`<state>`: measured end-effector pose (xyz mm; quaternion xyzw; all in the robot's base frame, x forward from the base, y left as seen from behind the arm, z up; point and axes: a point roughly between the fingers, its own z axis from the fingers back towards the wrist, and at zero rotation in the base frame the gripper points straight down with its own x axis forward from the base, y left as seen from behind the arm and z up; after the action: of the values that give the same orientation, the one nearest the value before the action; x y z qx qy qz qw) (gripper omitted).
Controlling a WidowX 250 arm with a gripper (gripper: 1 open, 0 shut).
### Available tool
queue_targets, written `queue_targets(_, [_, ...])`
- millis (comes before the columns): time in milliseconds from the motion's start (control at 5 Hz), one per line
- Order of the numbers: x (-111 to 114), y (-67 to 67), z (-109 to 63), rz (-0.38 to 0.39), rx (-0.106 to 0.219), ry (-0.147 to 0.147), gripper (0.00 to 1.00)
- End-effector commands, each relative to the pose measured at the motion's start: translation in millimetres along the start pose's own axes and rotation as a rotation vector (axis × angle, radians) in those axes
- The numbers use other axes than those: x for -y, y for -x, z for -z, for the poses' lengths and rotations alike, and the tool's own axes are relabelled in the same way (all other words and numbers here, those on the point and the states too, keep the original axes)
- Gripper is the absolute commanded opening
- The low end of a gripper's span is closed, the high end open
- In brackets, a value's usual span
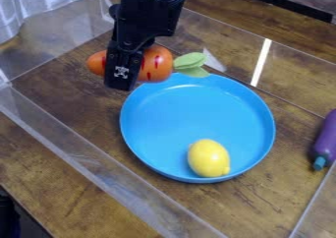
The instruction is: Put the carrot on the blue tray
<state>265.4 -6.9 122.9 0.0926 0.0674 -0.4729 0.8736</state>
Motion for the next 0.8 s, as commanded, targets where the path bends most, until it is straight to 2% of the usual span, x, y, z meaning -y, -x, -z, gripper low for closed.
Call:
queue_targets(0, [-14,1.0,-10.0,-0.023,0.033,-0.044,0.0])
queue_targets(200, [-19,3.0,-5.6,-0.025,0.032,-0.046,0.0])
queue_targets(400, [-24,4.1,0.5,-0.024,0.03,-0.048,1.0])
queue_targets(600, [-25,1.7,8.7,-0.027,0.031,-0.05,1.0])
